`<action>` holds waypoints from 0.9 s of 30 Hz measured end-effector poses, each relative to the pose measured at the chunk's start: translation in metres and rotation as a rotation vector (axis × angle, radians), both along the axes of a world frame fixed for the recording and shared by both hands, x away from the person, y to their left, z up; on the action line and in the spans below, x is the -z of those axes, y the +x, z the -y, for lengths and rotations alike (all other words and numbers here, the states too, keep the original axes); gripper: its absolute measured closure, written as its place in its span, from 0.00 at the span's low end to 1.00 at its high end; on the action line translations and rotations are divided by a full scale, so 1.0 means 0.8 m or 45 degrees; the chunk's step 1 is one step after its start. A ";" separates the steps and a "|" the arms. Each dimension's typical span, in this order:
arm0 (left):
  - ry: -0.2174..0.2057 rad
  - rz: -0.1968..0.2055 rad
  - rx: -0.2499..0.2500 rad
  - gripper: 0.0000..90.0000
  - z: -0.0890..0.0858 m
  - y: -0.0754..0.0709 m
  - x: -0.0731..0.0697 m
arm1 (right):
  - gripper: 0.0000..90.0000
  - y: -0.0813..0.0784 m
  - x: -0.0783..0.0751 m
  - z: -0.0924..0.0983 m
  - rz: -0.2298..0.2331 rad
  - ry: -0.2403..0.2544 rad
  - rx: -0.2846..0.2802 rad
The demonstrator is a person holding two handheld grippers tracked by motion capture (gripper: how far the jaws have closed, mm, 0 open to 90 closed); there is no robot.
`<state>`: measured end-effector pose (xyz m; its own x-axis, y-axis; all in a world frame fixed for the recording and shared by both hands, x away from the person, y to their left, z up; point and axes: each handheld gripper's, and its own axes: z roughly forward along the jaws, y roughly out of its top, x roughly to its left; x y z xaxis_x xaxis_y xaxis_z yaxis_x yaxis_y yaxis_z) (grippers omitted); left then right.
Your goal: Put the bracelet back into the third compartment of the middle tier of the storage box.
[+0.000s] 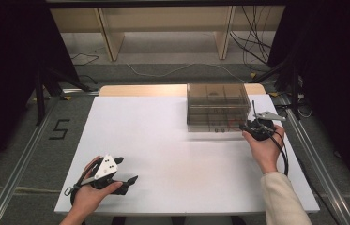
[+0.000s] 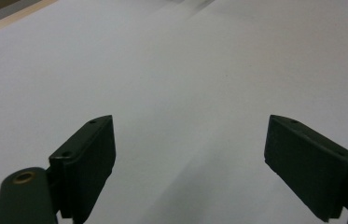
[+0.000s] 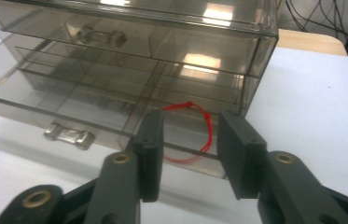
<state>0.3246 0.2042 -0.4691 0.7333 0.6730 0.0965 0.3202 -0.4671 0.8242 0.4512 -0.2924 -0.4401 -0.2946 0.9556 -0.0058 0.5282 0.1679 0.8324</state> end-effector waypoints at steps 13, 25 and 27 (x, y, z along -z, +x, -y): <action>-0.017 -0.009 -0.001 0.18 0.001 0.000 0.001 | 0.46 -0.038 -0.003 -0.004 0.030 0.098 -0.145; -0.025 -0.020 0.004 0.18 0.003 -0.001 0.003 | 0.40 -0.091 0.016 -0.012 0.013 0.165 -0.322; -0.029 -0.019 0.003 0.18 0.004 -0.001 0.003 | 0.40 -0.101 0.020 -0.014 0.008 0.173 -0.345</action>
<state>0.3238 0.2009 -0.4715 0.7364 0.6729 0.0700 0.3316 -0.4491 0.8297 0.3706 -0.2815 -0.4564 -0.5394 0.8343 0.1139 0.4741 0.1891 0.8599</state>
